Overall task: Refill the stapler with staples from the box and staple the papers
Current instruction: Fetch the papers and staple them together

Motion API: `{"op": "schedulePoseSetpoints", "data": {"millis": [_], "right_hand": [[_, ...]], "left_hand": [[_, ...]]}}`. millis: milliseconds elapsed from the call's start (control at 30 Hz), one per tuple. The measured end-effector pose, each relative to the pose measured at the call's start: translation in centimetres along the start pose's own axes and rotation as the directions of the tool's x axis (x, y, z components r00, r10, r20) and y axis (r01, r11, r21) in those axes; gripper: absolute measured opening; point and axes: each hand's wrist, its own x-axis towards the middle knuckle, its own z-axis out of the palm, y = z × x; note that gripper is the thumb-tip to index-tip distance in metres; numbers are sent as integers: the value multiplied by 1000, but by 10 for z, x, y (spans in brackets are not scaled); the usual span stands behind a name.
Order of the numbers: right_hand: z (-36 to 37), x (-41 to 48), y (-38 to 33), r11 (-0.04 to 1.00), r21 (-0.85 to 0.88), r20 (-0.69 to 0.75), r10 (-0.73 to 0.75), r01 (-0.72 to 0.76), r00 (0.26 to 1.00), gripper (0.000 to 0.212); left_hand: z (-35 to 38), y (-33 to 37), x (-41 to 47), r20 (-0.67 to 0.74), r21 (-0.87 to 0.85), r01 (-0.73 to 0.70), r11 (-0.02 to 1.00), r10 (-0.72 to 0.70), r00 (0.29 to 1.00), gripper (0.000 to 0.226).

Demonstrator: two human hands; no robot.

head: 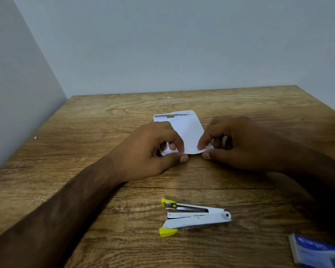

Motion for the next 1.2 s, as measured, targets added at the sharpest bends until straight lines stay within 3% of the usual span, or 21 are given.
{"op": "schedulePoseSetpoints", "data": {"millis": [200, 367, 433, 500, 567, 633, 667, 833, 1000, 1100, 1200], "right_hand": [[-3, -4, -5, 999, 34, 9, 25, -25, 1000, 13], [-11, -14, -18, 999, 27, -58, 39, -37, 998, 31], [-27, -30, -36, 999, 40, -97, 7, -3, 995, 21], [-34, -47, -59, 998, 55, 52, 0, -3, 999, 33], [-21, -52, -84, 999, -24, 281, 43, -38, 959, 60], [7, -50, -89, 993, -103, 397, -11, 56, 918, 83], [20, -48, -86, 985, -133, 415, -49, 114, 909, 85], [16, -51, -100, 963, -223, 373, -57, 149, 926, 53], [-3, -40, -103, 978, -210, 378, 78, 4, 923, 37], [-15, -31, -90, 979, 22, 392, 179, -204, 902, 26], [-17, -22, -74, 864, 367, 384, 199, -346, 902, 14]], "left_hand": [[3, 0, 0, 9, -7, 68, 998, -68, 998, 16], [3, 6, -3, 36, 19, 120, 993, -120, 992, 22], [3, 10, -4, 40, 37, 132, 991, -134, 990, 22], [2, 13, -4, 46, 48, 135, 990, -137, 989, 26], [1, 14, -3, 66, 54, 144, 988, -147, 987, 26], [-3, 13, -4, 114, 39, 179, 983, -182, 977, 22], [-6, 12, -5, 144, 16, 207, 978, -208, 968, 24], [-20, 6, -8, 213, -56, 283, 957, -266, 940, 26], [-20, 7, -6, 147, 24, 310, 950, -310, 939, 16], [-18, 7, -4, 128, 5, 375, 927, -373, 919, 10], [-16, 9, -3, 141, -68, 431, 900, -419, 897, 5]]}}
